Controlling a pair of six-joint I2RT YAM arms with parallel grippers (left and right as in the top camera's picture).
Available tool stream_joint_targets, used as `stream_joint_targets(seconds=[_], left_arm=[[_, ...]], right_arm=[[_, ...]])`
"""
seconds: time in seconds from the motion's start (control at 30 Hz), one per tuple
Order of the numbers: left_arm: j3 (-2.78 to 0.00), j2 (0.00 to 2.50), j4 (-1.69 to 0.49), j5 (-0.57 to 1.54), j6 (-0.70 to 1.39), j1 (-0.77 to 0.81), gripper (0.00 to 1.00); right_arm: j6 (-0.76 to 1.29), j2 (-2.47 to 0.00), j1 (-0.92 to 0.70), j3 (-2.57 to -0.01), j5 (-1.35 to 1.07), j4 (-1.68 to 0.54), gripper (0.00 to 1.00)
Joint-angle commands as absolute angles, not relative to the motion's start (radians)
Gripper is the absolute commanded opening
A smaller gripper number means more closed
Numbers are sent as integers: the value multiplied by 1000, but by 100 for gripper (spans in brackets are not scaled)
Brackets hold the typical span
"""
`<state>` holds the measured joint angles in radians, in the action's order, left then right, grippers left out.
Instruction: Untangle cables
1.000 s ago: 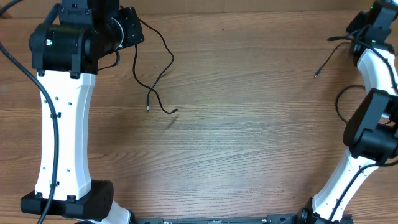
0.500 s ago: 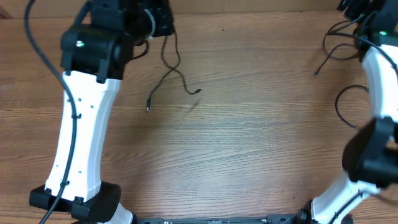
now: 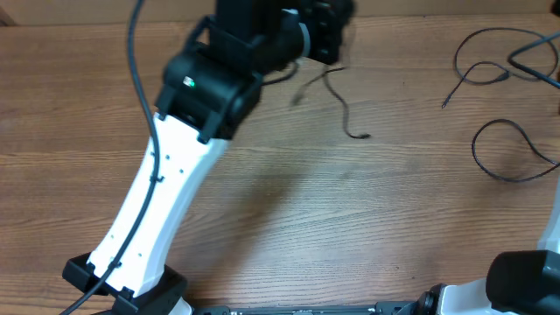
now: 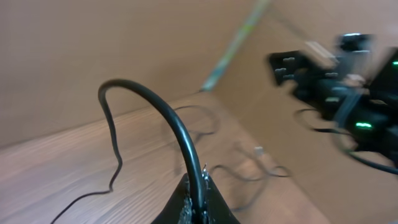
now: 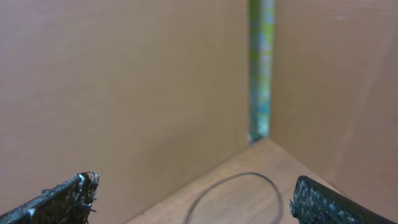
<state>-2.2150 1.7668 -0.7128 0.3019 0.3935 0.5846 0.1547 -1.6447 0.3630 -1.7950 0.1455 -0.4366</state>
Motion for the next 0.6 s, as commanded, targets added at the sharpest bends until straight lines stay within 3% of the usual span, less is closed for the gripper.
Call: stream_joint_targets(seconds=[0.0,0.33,0.57], left_arm=[[-2228,1792,-636,379,410,616,4],[-2228,2041,-647,279,424,620,4],[-2228,2266,-493,230,461,645,4]], right_arm=[[148,-1576,405,-1802,148,-455,100],[152,-1551,420,-1800,81,-490,100],[152,-1551,420,-1800,76,-509,100]])
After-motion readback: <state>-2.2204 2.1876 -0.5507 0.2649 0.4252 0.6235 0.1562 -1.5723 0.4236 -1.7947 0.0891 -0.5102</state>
